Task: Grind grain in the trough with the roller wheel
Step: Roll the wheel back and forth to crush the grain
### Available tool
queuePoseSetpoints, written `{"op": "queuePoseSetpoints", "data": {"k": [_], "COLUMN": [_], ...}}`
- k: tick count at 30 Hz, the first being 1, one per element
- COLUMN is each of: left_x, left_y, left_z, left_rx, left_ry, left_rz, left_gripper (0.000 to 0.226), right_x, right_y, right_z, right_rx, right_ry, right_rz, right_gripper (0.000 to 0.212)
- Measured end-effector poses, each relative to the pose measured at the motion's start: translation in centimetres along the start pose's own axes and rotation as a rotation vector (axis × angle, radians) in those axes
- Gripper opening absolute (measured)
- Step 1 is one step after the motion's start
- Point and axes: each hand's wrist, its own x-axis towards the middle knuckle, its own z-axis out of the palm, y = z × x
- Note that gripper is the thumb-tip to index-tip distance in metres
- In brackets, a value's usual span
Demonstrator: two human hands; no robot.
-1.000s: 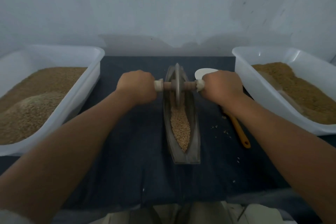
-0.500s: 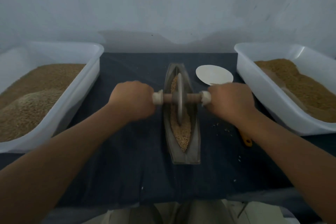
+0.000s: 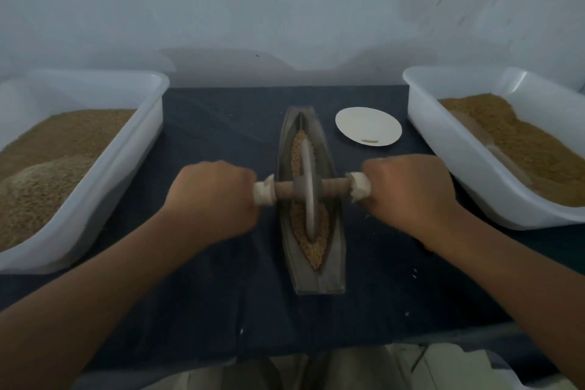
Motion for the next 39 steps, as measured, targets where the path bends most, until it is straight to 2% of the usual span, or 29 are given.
{"op": "queuePoseSetpoints", "data": {"k": [5,8,12,16,18,21,24,26,29,32,35,39], "left_x": [7.7,10.4,6.2,-0.8,-0.7,3.7,8.9,10.0,7.7,2.6,-0.3,4.2], "left_y": [-0.6,-0.6,0.2,0.6,0.5,0.2,-0.5,-0.7,-0.4,0.1,0.2,-0.3], "left_z": [0.4,-0.4,-1.1,-1.0,-1.0,0.0,0.5,0.6,0.7,1.0,0.7,1.5], "left_rx": [-0.02,-0.036,-0.013,0.042,0.061,0.014,-0.052,-0.084,-0.088,0.003,0.03,-0.027], "left_ry": [-0.079,-0.083,-0.064,0.114,0.166,0.002,-0.081,-0.087,-0.044,0.121,0.221,0.038], "left_rz": [-0.083,-0.082,-0.052,0.048,0.039,-0.031,-0.117,-0.133,-0.121,-0.014,0.024,-0.05], "left_gripper": [0.031,0.04,0.03,0.045,0.05,0.033,0.028,0.028,0.034,0.038,0.055,0.037], "right_x": [6.5,8.6,4.6,-0.8,-0.8,3.2,7.8,9.1,7.3,2.3,-0.6,4.0], "right_y": [0.5,0.7,0.6,-0.1,0.2,0.5,0.8,0.9,0.5,0.2,0.2,0.4], "right_z": [2.4,2.7,1.9,-0.1,0.4,1.8,2.3,1.8,1.1,0.5,0.2,1.5], "right_rx": [0.018,0.052,0.038,0.079,0.083,0.032,0.072,0.067,0.056,0.016,0.046,0.022], "right_ry": [0.084,0.045,0.026,0.138,0.1,-0.008,0.057,0.025,0.057,0.068,0.097,0.085], "right_rz": [0.077,0.13,0.088,-0.026,-0.023,0.043,0.076,0.08,0.059,-0.003,-0.031,0.004], "right_gripper": [0.04,0.034,0.034,0.041,0.051,0.04,0.037,0.039,0.039,0.04,0.042,0.039]}}
